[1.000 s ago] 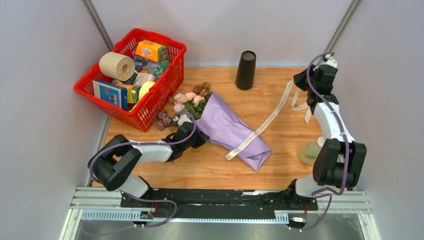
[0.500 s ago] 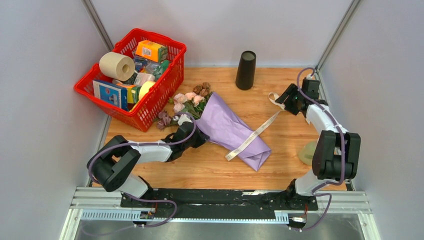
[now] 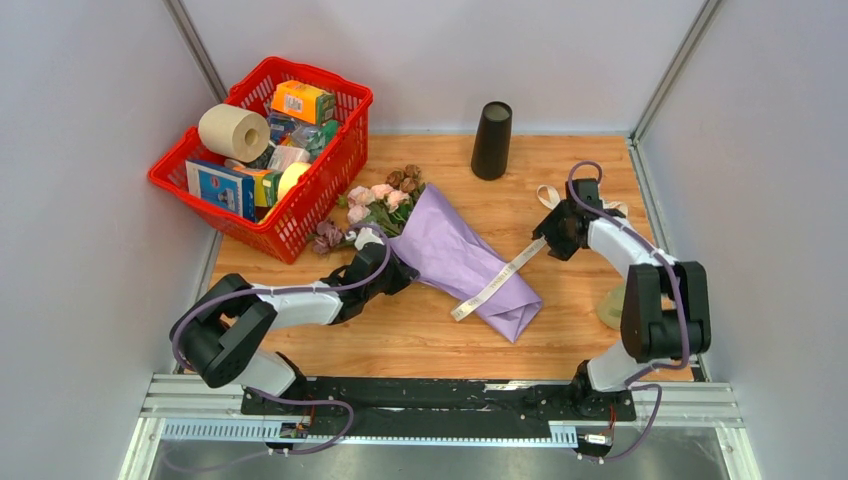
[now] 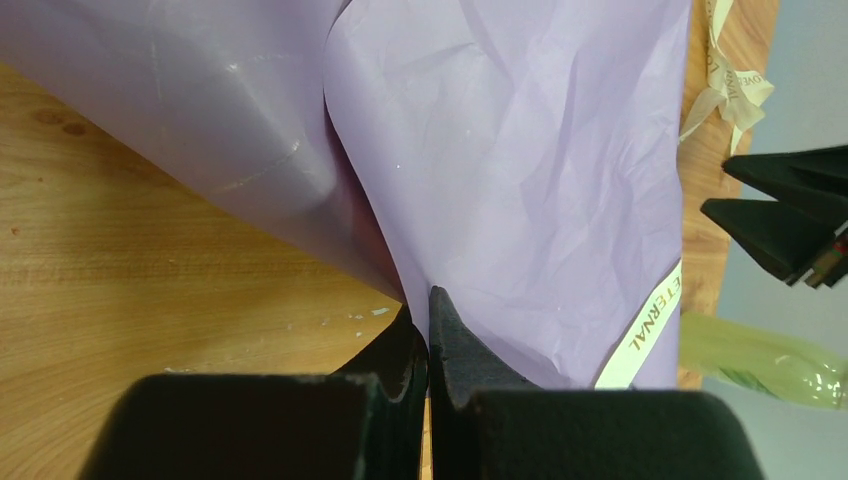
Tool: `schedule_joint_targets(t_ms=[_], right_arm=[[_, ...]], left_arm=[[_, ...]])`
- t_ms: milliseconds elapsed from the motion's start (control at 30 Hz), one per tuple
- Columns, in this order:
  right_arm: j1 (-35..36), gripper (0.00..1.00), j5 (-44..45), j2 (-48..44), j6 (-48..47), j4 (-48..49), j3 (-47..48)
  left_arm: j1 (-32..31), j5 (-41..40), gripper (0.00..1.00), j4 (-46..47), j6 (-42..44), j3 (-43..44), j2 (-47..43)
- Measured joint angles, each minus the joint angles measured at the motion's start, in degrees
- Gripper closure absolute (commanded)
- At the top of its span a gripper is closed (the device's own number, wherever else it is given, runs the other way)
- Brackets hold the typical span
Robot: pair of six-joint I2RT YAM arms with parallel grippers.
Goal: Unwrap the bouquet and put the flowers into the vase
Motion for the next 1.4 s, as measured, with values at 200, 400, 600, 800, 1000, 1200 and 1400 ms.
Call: schedule_joint_targets(t_ms=[200,400,600,800,1000,1200,1400], right_arm=[[0.5,0.53,8.3,13.1,3.4,-8.9,12.4],[1.0,0.50,9.9,20.8,4.8,-12.6,18.4],[1.8,0.48,11.4,22.3,6.1,-14.2,20.5],[1.9,0.70,13.5,24.2,8.2,-17.9,23.1],[1.9,1.00,15.9,24.3,10.8,-20.0,23.4],[1.9,1.00,16.3,26.1,10.3,-21.8,27.3],[1.7,1.00,14.5,25.9,6.3,-22.7,39.2]], left_arm=[[0.0,0.0,1.00,0.0,0.0,0.0,-0.2],[-0.1,0.0,1.00,0.0,0.0,-0.1,-0.2],[-0.1,0.0,1.00,0.0,0.0,-0.2,-0.3],[-0.1,-0.1,1.00,0.0,0.0,-0.2,-0.3],[-0.1,-0.1,1.00,0.1,0.0,-0.3,-0.3],[-0.1,-0.1,1.00,0.2,0.0,-0.3,-0.4],[-0.3,-0.2,1.00,0.7,0.0,-1.1,-0.4]])
